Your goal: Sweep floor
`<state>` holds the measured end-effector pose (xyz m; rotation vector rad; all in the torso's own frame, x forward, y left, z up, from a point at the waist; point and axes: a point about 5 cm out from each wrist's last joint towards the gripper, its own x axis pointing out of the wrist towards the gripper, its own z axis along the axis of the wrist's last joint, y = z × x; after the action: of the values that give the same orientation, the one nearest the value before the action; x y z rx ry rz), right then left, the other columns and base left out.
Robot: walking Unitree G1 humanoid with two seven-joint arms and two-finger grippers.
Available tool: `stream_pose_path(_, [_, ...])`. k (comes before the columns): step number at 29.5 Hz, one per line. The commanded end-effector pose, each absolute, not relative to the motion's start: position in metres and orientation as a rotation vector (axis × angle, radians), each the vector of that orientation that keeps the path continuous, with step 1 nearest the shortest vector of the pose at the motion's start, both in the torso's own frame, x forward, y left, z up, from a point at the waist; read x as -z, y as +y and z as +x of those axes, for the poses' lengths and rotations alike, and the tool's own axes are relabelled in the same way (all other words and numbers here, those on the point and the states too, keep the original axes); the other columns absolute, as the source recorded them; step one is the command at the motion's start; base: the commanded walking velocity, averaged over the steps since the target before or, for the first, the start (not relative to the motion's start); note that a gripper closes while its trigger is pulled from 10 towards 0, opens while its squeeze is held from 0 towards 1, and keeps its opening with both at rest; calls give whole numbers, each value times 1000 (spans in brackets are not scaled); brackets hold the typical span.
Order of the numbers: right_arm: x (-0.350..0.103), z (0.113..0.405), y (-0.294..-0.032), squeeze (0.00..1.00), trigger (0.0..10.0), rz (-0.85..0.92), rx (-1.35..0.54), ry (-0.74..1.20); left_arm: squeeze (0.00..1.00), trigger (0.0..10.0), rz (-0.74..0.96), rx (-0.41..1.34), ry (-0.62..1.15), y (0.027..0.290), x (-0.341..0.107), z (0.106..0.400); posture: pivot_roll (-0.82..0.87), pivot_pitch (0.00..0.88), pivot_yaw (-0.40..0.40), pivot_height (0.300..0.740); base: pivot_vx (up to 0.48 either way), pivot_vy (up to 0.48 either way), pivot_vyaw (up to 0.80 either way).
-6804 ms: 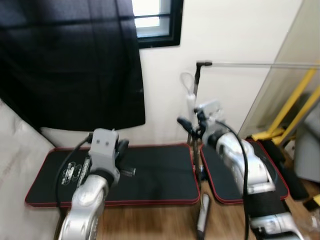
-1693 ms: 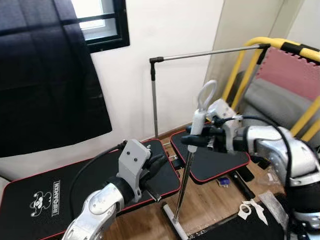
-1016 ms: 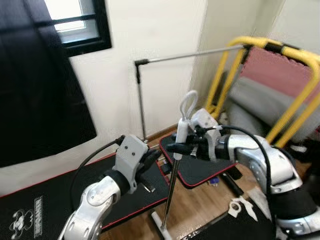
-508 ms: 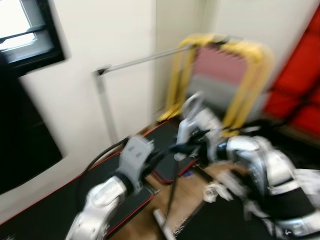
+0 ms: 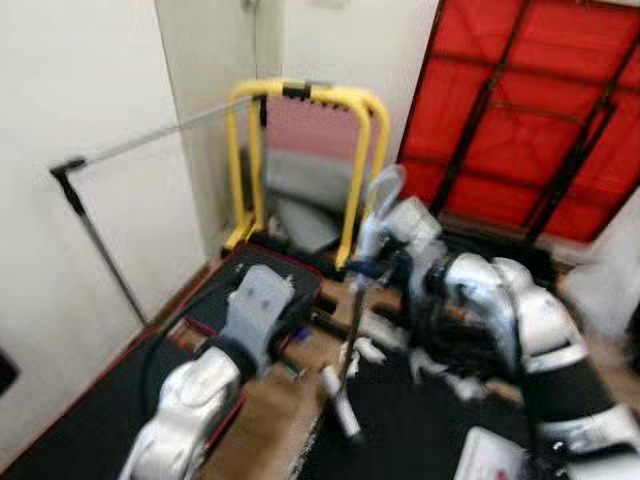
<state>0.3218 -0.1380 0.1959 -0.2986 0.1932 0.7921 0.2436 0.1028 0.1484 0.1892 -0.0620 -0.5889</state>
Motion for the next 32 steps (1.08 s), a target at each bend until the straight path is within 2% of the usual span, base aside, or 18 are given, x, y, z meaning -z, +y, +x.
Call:
stream_pose_path(1, [-200,323,-143,0,10000,-305,-775,164,0,10000,180,530,-70,101,-148,245,-109,0,-43,740,0,0,-800])
stream_pose_path(11, [-198,326,-140,0,10000,-361,-739,116,0,10000,169,528,-76,101,-148,245,-110,0,-44,740,0,0,-800])
stream_pose_path(13, [-203,336,-144,0,10000,-336,-591,48,0,10000,166,524,-83,102,-149,245,-108,0,-43,740,0,0,-400])
stream_pose_path(18, [-208,340,-146,0,10000,-315,-501,-18,0,10000,164,523,-86,102,-149,245,-108,0,-43,740,0,0,0])
stream_pose_path(19, [-211,339,-143,0,10000,-234,-490,-71,0,10000,159,523,-88,102,-149,245,-110,0,-42,740,0,0,0])
stream_pose_path(20, [-211,339,-143,0,10000,-234,-490,-71,0,10000,159,523,-88,102,-149,245,-110,0,-42,740,0,0,0])
stream_pose_path(22, [-214,336,-135,0,10000,-53,-504,-131,0,10000,154,524,-92,101,-150,245,-110,0,-43,740,0,0,0])
stream_pose_path(23, [-214,336,-135,0,10000,-53,-504,-131,0,10000,154,524,-92,101,-150,245,-110,0,-43,740,0,0,0])
stream_pose_path(24, [-213,334,-131,0,10000,34,-519,-138,0,10000,152,525,-94,101,-150,245,-110,0,-43,740,0,0,0])
stream_pose_path(32, [-209,332,-122,0,10000,139,-536,-145,0,10000,145,521,-100,100,-150,245,-109,0,-49,740,0,0,0])
